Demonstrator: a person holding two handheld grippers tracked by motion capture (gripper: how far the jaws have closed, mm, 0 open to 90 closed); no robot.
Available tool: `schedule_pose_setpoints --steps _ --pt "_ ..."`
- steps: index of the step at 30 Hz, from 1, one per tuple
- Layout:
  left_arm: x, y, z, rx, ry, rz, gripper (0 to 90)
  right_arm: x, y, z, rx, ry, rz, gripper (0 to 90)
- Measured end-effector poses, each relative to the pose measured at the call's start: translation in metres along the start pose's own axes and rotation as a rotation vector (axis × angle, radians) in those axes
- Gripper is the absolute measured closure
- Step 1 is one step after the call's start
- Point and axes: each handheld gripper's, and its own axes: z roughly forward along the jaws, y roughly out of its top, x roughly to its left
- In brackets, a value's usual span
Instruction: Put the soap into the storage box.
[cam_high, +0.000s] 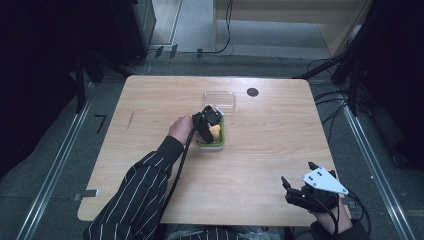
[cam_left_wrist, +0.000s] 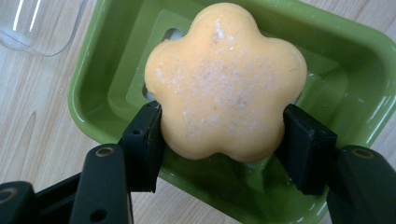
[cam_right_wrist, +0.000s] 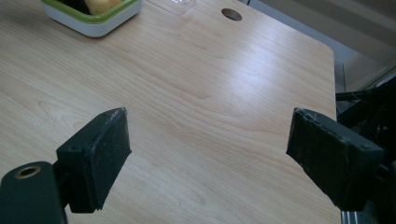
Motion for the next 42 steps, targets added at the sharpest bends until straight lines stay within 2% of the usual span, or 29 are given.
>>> schedule_pose_setpoints --steps 4,9,14,16,21,26,35,42 --pt "0.000 -0.001 -0.001 -0.011 -0.014 -0.010 34.9 0.000 0.000 0.000 -0.001 -0.001 0.001 13.7" --pt "0.000 0.000 -0.005 -0.001 -0.005 -0.010 26.3 0.000 0.000 0.000 -0.001 -0.002 0.002 13.7" --pt "0.002 -0.001 -0.013 -0.015 0.002 -0.045 15.8 0.000 0.000 0.000 -0.003 -0.002 0.002 13.7" --pt "0.003 -0.003 -0.018 -0.017 0.002 -0.056 14.3 0.000 0.000 0.000 -0.003 -0.002 0.002 13.7" --pt "0.004 -0.009 -0.029 0.016 -0.028 -0.094 8.0 0.000 0.000 -0.001 -0.005 0.000 0.003 13.7" --pt "0.004 -0.019 -0.036 0.027 -0.030 -0.133 0.0 0.000 0.000 -0.001 -0.006 0.001 0.002 13.7" --pt "0.004 -0.043 -0.045 0.041 0.001 -0.162 0.0 0.000 0.000 -0.001 -0.009 0.000 0.003 13.7" --pt "0.000 -0.062 -0.055 0.063 -0.003 -0.181 0.0 0.000 0.000 -0.001 -0.010 0.002 0.004 13.7"
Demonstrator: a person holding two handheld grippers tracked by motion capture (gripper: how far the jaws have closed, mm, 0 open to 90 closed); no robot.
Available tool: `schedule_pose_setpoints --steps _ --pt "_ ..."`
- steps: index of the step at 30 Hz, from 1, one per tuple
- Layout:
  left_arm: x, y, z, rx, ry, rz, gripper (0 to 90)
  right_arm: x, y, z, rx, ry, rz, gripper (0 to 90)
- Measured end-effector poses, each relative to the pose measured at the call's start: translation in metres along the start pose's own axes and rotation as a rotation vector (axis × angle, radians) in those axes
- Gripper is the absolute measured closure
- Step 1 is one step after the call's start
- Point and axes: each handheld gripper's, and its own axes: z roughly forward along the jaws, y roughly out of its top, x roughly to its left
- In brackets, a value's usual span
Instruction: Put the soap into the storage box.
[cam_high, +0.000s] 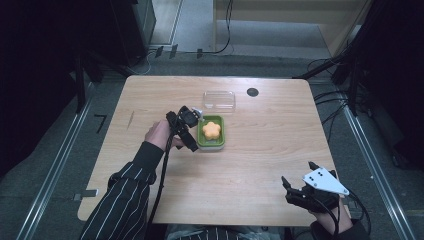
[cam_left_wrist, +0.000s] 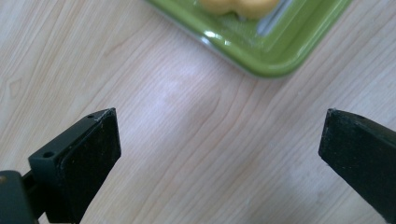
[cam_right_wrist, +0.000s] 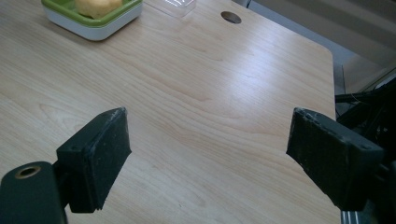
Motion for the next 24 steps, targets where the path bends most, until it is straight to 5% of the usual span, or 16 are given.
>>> schedule_pose_setpoints --steps 9,24 --pt "-0.007 -0.026 -0.008 0.015 0.044 -0.019 0.0 0.000 0.000 0.000 -0.001 0.000 -0.002 13.7" --pt "-0.022 -0.069 -0.006 0.050 0.036 -0.049 0.0 0.001 0.000 0.000 -0.002 0.001 -0.002 13.7"
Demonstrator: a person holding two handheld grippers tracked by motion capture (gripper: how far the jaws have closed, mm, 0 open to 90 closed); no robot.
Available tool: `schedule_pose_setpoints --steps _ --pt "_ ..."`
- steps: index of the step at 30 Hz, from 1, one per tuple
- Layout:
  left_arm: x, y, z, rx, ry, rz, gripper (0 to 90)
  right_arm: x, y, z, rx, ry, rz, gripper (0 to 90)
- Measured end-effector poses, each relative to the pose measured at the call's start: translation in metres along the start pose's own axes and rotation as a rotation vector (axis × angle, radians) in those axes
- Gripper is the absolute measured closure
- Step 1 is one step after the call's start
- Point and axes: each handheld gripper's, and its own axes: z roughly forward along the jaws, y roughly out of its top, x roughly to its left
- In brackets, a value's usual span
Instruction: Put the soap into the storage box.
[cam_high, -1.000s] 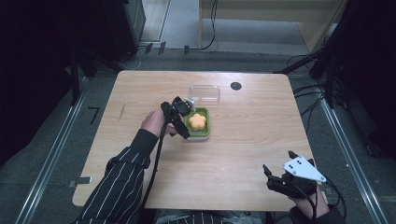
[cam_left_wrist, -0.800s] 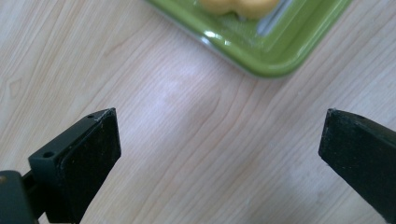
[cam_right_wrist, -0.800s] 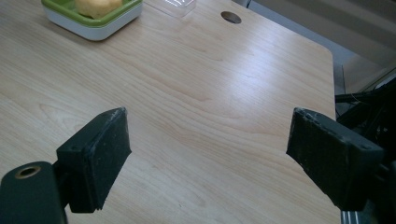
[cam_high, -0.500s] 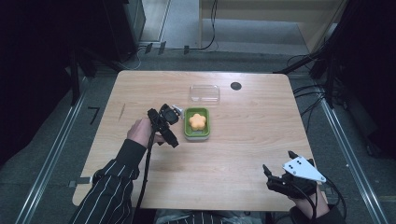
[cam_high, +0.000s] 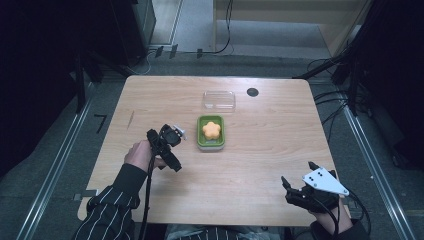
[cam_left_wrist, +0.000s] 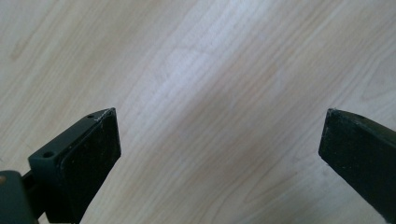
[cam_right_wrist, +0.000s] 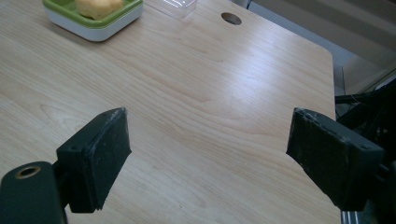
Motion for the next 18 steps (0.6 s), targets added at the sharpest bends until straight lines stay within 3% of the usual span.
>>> schedule_pose_setpoints --steps 18 --pt "-0.016 -0.050 0.011 0.058 -0.032 -0.045 0.0 0.000 0.000 0.000 -0.001 -0.001 -0.003 13.8"
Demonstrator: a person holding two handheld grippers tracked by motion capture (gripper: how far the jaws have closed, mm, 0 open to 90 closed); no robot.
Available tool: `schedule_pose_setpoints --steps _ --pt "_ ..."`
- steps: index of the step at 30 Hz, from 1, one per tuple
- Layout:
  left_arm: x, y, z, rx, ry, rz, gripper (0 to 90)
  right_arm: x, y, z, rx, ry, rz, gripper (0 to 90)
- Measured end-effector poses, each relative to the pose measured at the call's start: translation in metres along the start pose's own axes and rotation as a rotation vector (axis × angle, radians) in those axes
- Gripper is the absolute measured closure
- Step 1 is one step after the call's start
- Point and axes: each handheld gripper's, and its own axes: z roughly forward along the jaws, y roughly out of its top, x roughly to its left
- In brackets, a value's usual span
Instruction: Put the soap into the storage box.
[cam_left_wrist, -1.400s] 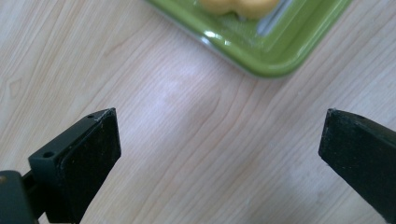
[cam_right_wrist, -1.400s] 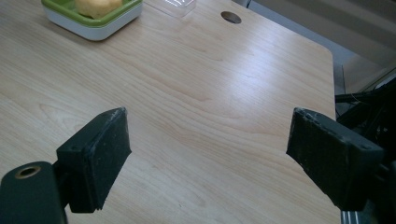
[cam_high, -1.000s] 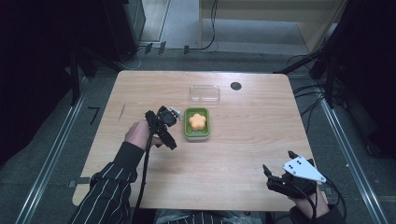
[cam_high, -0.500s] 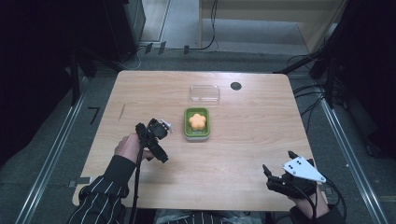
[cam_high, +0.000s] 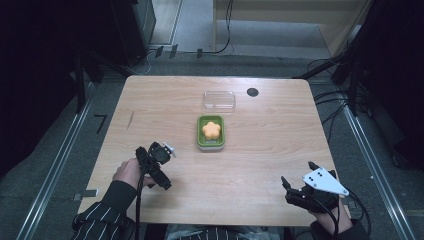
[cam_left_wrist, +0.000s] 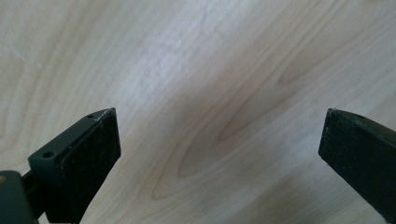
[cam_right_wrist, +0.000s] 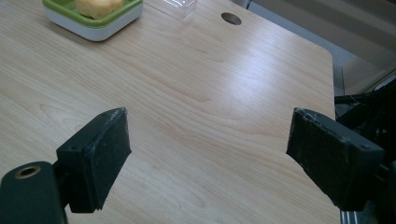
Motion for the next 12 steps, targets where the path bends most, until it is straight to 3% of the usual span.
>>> schedule_pose_setpoints --steps 5,12 --pt "0.0011 -0.0083 0.0019 0.010 0.000 -0.026 0.0 -0.0001 -0.0002 -0.0002 0.000 -0.005 0.003 13.7" --pt "-0.0032 -0.0040 0.0074 0.020 0.005 0.002 0.0 -0.0016 -0.0007 0.0007 -0.002 -0.010 0.012 13.7"
